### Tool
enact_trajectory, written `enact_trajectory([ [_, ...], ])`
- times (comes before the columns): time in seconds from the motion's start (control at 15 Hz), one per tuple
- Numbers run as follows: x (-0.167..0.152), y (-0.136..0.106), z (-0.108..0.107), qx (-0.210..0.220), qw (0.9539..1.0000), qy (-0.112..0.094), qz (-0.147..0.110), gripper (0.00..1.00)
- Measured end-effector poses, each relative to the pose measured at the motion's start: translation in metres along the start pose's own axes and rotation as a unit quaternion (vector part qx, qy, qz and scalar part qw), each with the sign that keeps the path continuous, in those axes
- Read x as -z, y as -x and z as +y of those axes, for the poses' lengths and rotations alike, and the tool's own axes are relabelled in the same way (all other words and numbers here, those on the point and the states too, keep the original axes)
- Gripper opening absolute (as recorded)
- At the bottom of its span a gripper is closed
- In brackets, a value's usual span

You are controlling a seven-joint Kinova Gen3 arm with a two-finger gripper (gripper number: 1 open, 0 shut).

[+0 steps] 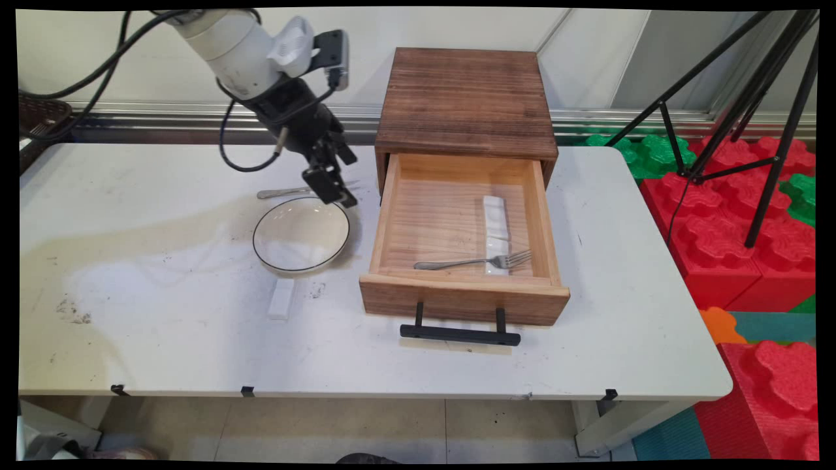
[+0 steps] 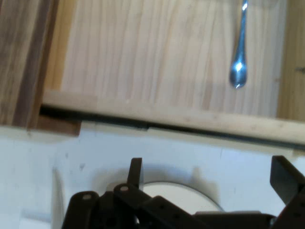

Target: Pick up the knife from the left of the white plate

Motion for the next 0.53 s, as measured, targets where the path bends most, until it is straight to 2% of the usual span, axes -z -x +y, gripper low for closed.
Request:
enact_trajectory([
  [0.53,0.000,0.035,-0.023,0.018,0.9992,-0.021,-0.029,1.00],
])
